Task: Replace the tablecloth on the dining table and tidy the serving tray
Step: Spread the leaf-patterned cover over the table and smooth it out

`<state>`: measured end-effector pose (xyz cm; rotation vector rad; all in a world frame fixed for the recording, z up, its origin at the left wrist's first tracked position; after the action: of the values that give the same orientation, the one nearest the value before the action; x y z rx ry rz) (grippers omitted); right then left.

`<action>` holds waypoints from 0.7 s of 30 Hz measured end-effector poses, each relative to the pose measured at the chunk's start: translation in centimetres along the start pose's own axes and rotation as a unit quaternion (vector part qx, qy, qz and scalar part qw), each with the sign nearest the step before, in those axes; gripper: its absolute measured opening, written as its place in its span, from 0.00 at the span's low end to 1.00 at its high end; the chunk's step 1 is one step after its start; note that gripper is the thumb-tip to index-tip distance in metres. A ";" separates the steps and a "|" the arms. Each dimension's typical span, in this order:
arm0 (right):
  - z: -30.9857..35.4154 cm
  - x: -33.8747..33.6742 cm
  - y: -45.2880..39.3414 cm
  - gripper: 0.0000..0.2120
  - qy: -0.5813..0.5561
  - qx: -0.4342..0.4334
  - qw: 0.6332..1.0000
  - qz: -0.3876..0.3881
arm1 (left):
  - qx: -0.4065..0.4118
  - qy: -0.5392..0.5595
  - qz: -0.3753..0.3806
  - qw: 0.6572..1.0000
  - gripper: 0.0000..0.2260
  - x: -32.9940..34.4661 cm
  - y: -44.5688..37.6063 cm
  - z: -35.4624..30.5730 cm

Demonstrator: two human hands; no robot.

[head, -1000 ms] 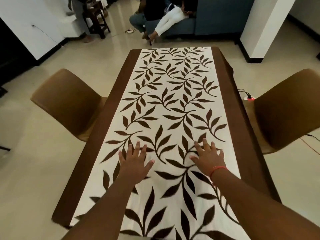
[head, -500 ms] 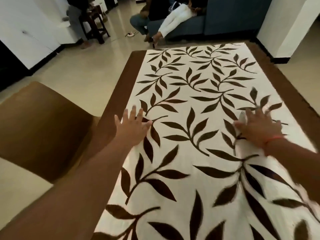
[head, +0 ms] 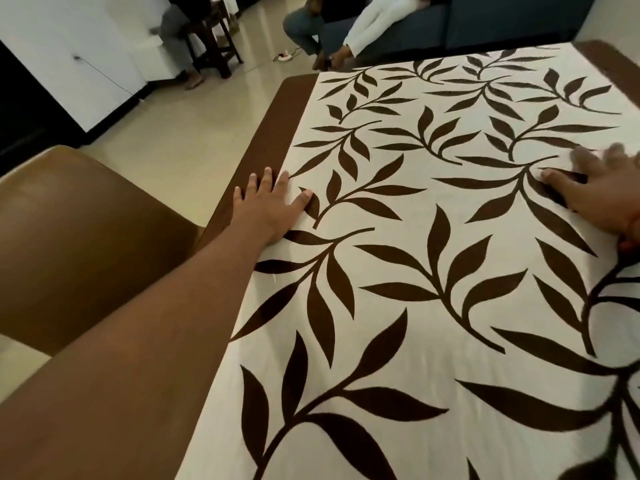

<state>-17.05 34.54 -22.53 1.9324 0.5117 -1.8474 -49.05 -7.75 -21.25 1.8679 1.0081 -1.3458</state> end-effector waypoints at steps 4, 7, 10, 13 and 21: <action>0.1 -0.6 0.5 0.50 0.045 -0.030 0.999 -0.007 | 0.005 -0.001 -0.010 1.000 0.38 -0.2 0.3 0.1; 0.0 -0.6 0.3 0.49 0.062 -0.040 0.997 0.008 | 0.006 -0.003 -0.013 1.000 0.38 -0.2 0.5 0.1; 0.1 -0.9 1.1 0.45 0.074 -0.038 0.996 0.012 | 0.004 -0.004 -0.013 1.000 0.38 -0.2 0.5 0.3; 0.4 -1.4 1.7 0.43 0.087 -0.036 0.995 0.010 | -0.002 -0.008 -0.009 1.000 0.39 -0.1 0.5 0.5; 0.8 -1.4 1.7 0.42 0.102 -0.039 0.994 0.023 | -0.013 -0.012 -0.007 1.000 0.38 -0.5 1.0 1.2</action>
<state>-16.92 32.70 -21.13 2.0738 0.5883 -1.5868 -48.90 -9.39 -21.09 1.8239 1.0240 -1.3537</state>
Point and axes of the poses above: each hand's wrist, its own y-axis away from the middle knuckle, its own x-axis out of the palm, z = x × y, the point moved 6 cm from there along -y, towards the middle knuckle, and after that the axes turned 15 degrees about y, right-handed, at the moved point
